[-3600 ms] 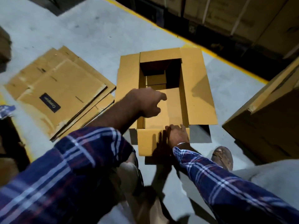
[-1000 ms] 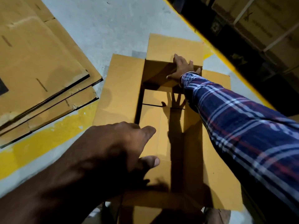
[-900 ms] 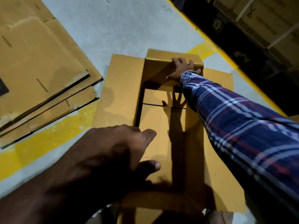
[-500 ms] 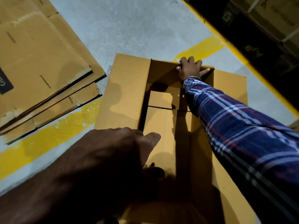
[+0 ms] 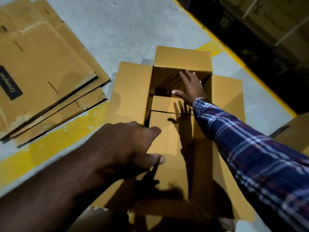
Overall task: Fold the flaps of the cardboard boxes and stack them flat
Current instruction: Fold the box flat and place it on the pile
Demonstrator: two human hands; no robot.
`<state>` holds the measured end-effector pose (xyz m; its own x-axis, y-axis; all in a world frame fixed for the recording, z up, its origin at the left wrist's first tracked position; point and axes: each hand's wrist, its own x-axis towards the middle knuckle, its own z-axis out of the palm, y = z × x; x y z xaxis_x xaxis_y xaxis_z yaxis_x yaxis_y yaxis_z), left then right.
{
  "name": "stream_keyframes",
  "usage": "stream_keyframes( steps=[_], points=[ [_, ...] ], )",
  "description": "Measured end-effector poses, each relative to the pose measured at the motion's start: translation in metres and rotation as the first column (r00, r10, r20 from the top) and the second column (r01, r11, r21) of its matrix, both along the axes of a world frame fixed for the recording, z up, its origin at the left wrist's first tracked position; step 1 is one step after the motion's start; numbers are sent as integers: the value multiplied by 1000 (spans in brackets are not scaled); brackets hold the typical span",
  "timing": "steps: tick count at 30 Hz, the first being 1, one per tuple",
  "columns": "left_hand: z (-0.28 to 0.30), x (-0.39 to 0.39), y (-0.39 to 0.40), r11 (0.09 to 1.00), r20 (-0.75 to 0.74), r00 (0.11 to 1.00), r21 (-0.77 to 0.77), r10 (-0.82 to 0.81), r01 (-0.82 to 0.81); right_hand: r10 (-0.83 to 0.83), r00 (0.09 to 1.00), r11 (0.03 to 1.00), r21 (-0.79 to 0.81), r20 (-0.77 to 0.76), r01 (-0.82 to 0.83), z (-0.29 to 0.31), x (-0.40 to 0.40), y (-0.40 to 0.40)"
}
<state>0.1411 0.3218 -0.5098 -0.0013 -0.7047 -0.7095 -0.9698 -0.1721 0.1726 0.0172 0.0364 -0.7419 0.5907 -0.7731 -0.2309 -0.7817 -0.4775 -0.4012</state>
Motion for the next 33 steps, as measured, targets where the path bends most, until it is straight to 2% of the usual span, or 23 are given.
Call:
stream_keyframes(
  steps=[3, 5, 7, 10, 12, 14, 17, 20, 23, 28, 33],
  points=[
    [8, -8, 6, 1000, -29, 999, 17, -26, 26, -93, 994, 975, 208, 63, 78, 21, -21, 66],
    [8, -6, 6, 1000, -53, 999, -3, -15, 15, -96, 992, 935, 350, 79, 62, 31, -38, 121],
    [7, -5, 8, 1000, -56, 998, -18, -3, 2, -39, 997, 862, 506, 63, 2, 39, -53, 178],
    [5, -2, 7, 999, -43, 998, -17, 47, -47, 34, 999, 698, 716, -11, -15, 42, -70, 258],
    [8, -2, 10, 997, -56, 996, -19, 73, -74, 121, 991, 635, 772, -51, -38, 39, -77, 305],
    [11, -1, 13, 996, -67, 995, -29, 78, -80, 177, 981, 684, 727, -85, -61, 32, -78, 341],
    [10, 0, 18, 996, -75, 995, -56, 66, -70, 223, 957, 835, 542, -183, -90, 34, -73, 378],
    [7, -3, 20, 995, -96, 993, -70, 69, -76, 215, 951, 895, 436, -224, -99, 35, -71, 400],
    [4, -5, 20, 995, -107, 993, -78, 54, -62, 198, 950, 926, 364, -243, -100, 33, -71, 415],
    [-1, -3, 19, 995, -101, 992, -60, 72, -78, 320, 897, 927, 294, -305, -231, 26, -73, 426],
    [-9, 6, 15, 989, -107, 988, -84, 111, -120, 343, 907, 925, 254, -245, -281, 24, -79, 415]
  ],
)
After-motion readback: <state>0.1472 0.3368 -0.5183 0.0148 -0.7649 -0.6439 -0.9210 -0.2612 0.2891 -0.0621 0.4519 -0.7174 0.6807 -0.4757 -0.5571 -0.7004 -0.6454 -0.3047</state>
